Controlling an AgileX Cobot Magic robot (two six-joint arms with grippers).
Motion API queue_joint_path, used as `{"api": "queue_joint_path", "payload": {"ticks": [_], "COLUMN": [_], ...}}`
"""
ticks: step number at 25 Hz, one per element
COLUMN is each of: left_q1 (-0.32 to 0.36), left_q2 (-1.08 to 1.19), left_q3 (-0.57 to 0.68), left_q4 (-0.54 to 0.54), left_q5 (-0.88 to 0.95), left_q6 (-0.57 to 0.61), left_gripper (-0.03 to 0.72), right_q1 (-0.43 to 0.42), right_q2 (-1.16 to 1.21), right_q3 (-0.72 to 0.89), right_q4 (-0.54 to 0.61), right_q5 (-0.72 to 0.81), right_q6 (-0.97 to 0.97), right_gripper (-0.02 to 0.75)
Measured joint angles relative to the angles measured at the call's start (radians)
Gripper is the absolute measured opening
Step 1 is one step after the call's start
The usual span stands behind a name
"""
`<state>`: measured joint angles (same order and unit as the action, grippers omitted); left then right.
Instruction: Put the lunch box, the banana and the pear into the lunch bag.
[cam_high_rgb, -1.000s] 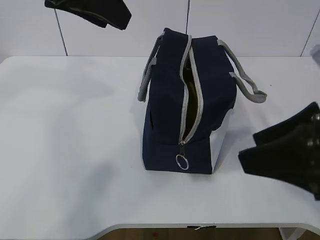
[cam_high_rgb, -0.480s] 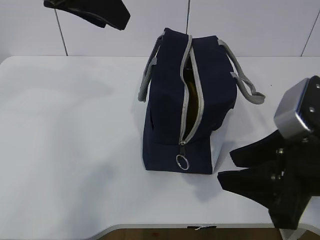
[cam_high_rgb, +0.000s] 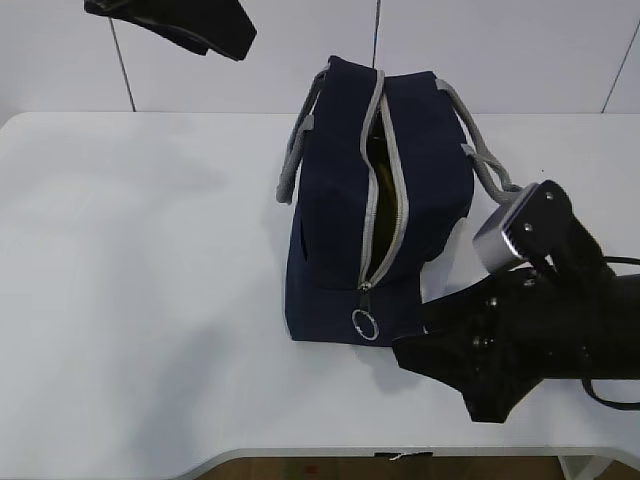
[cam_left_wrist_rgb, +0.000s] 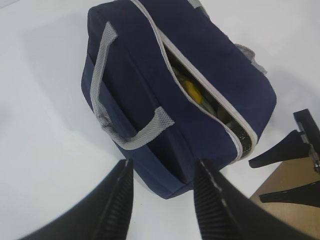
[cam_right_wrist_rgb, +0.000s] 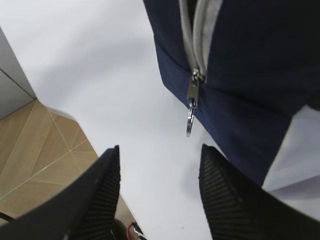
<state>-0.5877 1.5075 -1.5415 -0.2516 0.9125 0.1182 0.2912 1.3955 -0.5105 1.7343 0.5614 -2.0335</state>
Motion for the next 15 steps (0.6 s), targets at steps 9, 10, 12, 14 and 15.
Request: {"api": "queue_joint_path", "payload": {"ticks": [9, 10, 12, 14, 15], "left_q1": [0.000, 0.000, 0.000, 0.000, 0.000], "left_q2": [0.000, 0.000, 0.000, 0.000, 0.000], "left_q3": [0.000, 0.000, 0.000, 0.000, 0.000], "left_q4": [0.033, 0.037, 0.044, 0.048, 0.050], "left_q5": [0.000, 0.000, 0.000, 0.000, 0.000], "left_q6": [0.000, 0.002, 0.002, 0.002, 0.002], "left_gripper": [0.309, 0.309, 0.309, 0.309, 0.309], "right_q1": [0.000, 0.000, 0.000, 0.000, 0.000], "right_q2": [0.182, 0.192, 0.208, 0.228, 0.236], "right_q3": [-0.046, -0.058, -0.082, -0.100, -0.107], "right_q4": [0.069, 0.069, 0.071, 0.071, 0.071], "right_q5": [0.034, 0.038, 0.042, 0.044, 0.046], "right_q6": [-0.148, -0.150, -0.151, -0.154, -0.154], "right_gripper": [0.412, 0.412, 0.412, 0.412, 0.412]}}
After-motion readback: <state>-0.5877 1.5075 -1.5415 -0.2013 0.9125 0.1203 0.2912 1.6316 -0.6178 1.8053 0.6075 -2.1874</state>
